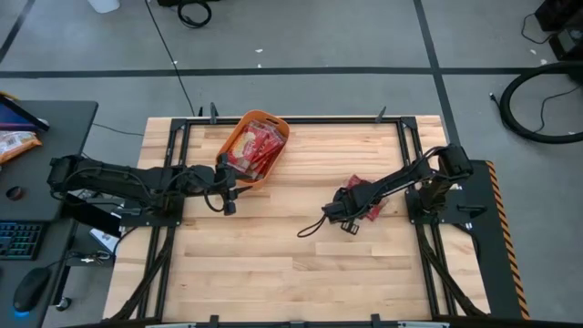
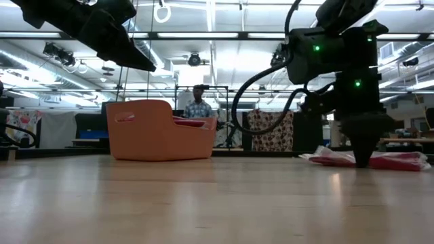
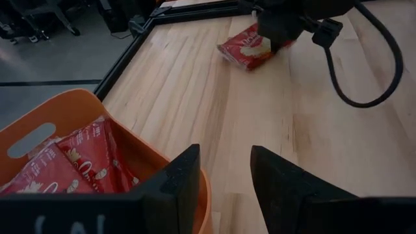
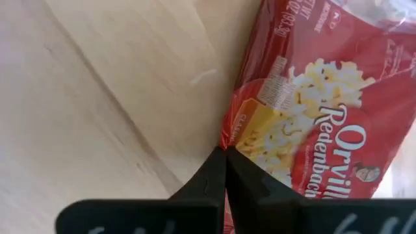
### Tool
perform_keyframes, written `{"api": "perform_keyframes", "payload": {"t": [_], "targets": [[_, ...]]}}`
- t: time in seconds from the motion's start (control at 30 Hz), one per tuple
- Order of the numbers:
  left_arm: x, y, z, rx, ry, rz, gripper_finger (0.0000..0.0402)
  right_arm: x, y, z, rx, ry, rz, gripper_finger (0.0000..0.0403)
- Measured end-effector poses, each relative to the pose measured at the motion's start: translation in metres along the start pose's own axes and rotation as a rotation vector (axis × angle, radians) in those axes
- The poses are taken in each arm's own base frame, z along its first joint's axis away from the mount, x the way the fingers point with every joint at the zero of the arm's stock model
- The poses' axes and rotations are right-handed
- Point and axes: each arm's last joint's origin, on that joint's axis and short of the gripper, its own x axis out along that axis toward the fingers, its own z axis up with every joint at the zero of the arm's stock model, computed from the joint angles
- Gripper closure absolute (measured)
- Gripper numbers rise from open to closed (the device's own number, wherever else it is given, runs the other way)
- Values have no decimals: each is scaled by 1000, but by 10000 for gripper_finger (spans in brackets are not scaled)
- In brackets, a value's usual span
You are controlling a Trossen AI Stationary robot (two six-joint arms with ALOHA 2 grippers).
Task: Sort popcorn bags into baskets
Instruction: Put the red popcorn bag into the orange bin
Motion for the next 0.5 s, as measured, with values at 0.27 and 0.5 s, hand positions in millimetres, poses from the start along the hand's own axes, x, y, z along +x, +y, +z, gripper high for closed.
{"api": "perform_keyframes", "payload": {"t": [0.27,0.5], "targets": [[0,0,0,0,0,0,260,-23,9,4,-104,-67,-80,398],[-9,0,5,25,-46,-8,260,-61,16,19,-201,-239,-188,400]]}}
